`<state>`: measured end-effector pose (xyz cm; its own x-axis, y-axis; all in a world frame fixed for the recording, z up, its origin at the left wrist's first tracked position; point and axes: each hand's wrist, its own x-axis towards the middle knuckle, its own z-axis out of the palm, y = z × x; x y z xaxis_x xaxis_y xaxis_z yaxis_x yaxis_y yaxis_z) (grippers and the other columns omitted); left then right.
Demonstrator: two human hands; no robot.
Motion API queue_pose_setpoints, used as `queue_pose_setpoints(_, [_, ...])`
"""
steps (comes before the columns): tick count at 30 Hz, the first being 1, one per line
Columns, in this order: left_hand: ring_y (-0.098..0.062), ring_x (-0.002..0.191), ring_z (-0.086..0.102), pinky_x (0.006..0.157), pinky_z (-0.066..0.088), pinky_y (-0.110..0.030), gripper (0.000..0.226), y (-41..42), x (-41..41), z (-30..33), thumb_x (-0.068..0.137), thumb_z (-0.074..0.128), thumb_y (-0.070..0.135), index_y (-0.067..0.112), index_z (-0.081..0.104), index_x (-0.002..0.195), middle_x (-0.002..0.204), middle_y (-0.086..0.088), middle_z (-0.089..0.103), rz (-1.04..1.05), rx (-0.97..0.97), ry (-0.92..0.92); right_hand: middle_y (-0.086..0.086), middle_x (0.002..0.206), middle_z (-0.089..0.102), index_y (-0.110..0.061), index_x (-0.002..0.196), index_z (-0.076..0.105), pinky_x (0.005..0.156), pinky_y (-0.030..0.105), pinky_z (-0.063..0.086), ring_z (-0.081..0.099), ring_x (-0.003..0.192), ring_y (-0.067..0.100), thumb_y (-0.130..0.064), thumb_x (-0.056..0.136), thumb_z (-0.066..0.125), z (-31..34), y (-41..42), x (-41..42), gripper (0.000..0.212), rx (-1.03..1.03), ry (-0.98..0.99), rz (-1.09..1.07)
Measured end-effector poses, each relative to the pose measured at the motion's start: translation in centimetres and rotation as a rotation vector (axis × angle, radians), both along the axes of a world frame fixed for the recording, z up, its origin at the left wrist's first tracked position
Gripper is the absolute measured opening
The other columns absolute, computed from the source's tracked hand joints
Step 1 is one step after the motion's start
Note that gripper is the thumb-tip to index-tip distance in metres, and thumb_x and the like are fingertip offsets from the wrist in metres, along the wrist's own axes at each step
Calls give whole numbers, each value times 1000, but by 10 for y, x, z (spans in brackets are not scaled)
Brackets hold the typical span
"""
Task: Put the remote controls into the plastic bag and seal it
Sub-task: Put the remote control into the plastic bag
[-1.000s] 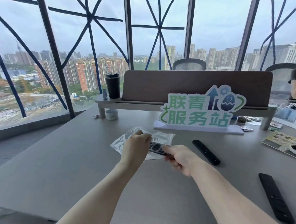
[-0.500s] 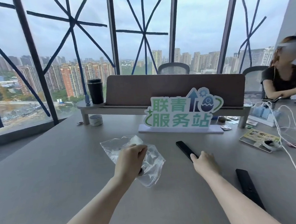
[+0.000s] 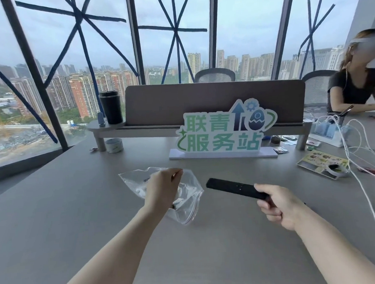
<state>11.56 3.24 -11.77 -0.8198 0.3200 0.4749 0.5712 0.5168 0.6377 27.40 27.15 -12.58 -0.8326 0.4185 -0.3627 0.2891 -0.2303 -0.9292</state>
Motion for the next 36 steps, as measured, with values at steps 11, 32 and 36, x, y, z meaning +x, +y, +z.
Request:
queue_pose_setpoints(11, [-15,68,63,62,45,-27,22,22,30,11,90,55,28,21,74,95,77,3,74,-77,41,-19,8,66,71,-5,109,62,35,21,25,33,36,13,-28,102,45,-21,-112,-35,29,-84,2,59])
queue_pose_setpoints(32, [-25,77,64,59,40,-27,19,24,54,-16,88,56,26,22,74,94,78,-5,73,-68,-146,-22,5,70,73,-16,87,62,50,25,49,64,48,24,-48,78,62,-38,25,86,33,756,-528,-147])
queue_pose_setpoints(36, [-25,84,65,68,48,-30,20,17,52,-19,88,57,28,22,74,96,85,-5,75,-63,-135,-17,7,67,70,-14,94,65,36,17,27,38,36,14,-43,90,62,-1,-8,87,29,366,-229,174])
